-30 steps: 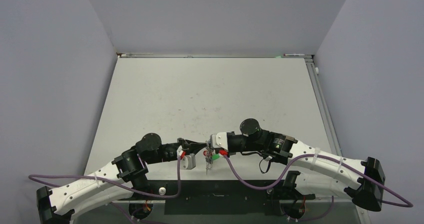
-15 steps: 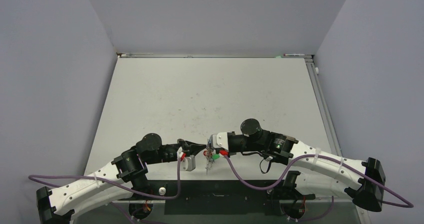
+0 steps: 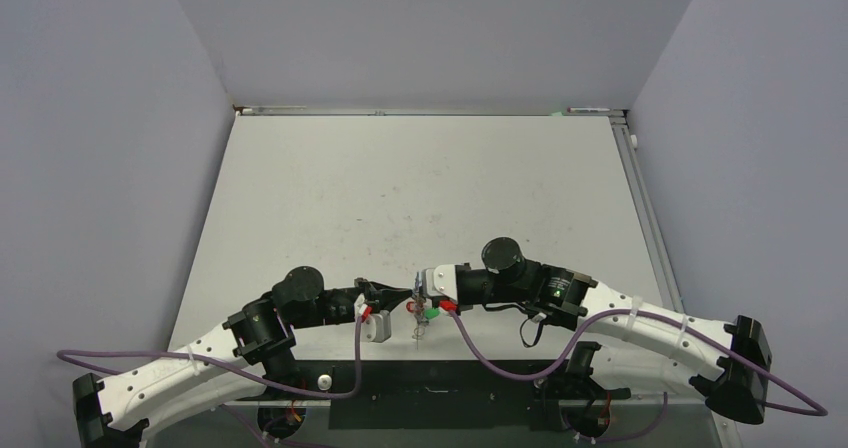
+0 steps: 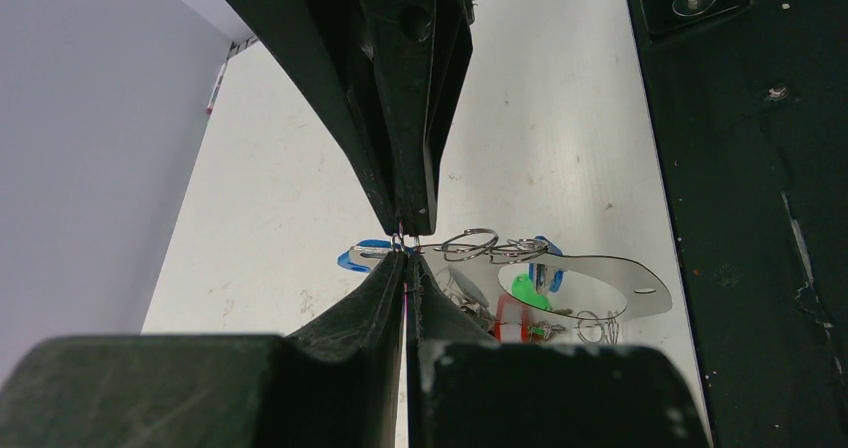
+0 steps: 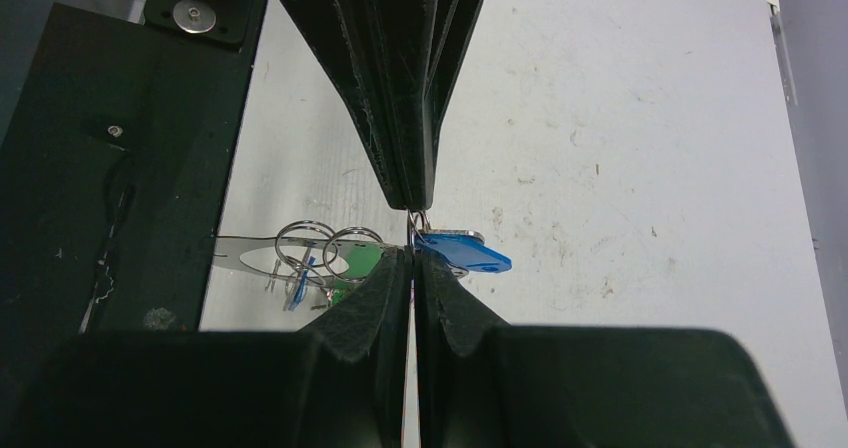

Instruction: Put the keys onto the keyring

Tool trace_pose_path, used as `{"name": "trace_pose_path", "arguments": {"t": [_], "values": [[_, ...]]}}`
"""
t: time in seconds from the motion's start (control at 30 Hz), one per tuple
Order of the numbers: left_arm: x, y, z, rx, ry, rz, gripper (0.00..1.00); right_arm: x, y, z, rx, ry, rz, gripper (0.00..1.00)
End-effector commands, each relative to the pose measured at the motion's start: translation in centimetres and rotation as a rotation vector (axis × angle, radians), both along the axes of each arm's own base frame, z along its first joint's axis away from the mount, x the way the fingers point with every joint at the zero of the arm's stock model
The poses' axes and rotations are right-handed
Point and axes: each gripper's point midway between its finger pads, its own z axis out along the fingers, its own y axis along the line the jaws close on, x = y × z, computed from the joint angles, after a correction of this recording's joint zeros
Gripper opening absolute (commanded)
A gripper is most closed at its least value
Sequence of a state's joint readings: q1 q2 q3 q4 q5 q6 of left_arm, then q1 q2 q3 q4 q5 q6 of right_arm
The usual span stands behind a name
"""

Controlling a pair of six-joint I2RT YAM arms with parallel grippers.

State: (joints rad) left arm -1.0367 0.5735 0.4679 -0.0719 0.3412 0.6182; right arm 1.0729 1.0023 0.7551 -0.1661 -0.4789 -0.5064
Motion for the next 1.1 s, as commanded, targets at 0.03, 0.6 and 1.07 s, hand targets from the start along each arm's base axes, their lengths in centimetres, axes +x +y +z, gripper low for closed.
{"name": "trace_pose_path", "arguments": {"t": [0.03,0.6,1.07], "values": [[-0.3,-0.1,0.2,0.003,-0.001,-0.017,0.0,0.6,0.5,3.8,0.124,-0.061,-0.011,0.05],[0.1,0.0,-0.1,0.02,0.006,0.002,0.0,0.5,0.3,4.1,0.135,-0.064,-0.013,0.05],[0.3,0.1,0.1,0.001,0.011,0.02,0.42,0.8,0.4,4.8,0.16,-0.08,-0.029,0.05]]}}
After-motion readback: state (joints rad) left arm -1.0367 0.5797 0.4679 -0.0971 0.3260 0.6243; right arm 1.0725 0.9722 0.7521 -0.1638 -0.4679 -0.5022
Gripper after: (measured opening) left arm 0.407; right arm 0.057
